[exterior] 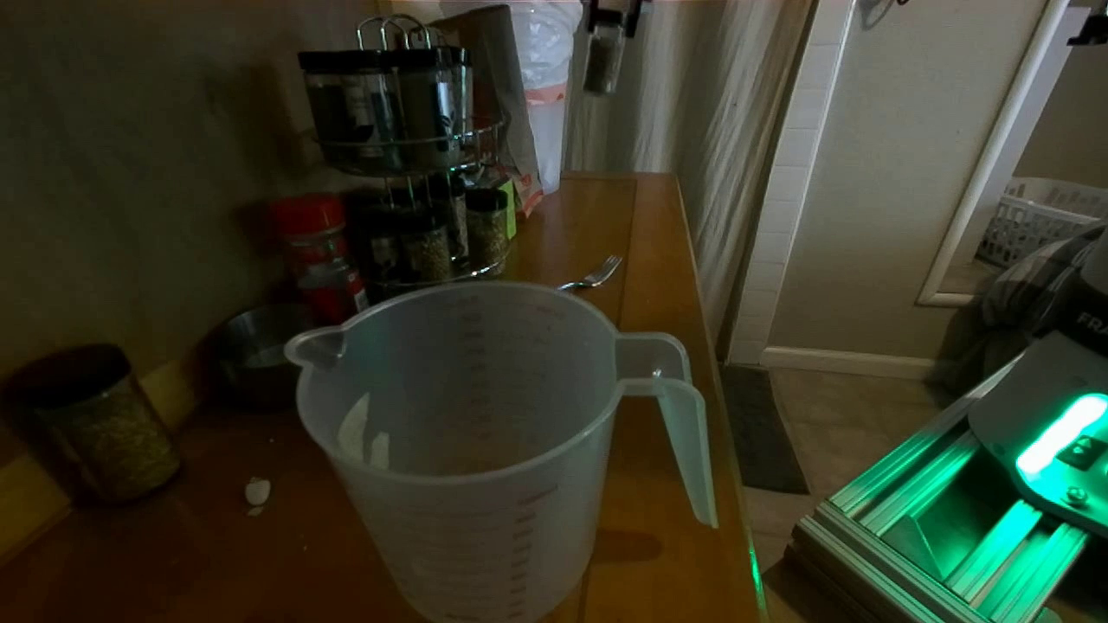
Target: Remove one container from the seasoning rack and put it on the table
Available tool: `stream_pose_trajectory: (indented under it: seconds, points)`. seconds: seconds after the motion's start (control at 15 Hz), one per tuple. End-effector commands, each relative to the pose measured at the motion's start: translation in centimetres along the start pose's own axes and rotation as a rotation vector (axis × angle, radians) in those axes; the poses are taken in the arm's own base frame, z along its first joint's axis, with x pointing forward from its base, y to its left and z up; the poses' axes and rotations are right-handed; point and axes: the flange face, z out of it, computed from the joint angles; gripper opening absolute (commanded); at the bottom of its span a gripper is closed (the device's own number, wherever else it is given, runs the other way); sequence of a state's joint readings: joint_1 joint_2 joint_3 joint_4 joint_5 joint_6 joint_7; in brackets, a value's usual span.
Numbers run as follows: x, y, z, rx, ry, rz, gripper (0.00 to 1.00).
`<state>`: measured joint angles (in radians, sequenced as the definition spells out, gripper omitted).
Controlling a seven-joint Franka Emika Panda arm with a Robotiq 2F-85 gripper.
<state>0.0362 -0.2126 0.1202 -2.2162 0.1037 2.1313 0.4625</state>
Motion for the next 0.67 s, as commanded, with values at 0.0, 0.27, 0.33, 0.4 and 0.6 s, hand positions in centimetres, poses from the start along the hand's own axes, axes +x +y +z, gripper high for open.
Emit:
stream_pose_trajectory:
  seconds: [0.0,0.27,0.33,0.4,0.6]
  points:
    - [2.7,0.1,5.6,-0.032,-0.042,0.030,0.25]
    - [4.0,0.4,9.8,-0.088,-0.064,0.089,0.25]
    - [4.1,0.4,10.5,-0.098,-0.065,0.109,0.25]
    - [4.2,0.4,11.2,-0.104,-0.059,0.128,0.25]
    - [4.2,0.2,12.3,-0.106,-0.056,0.174,0.25]
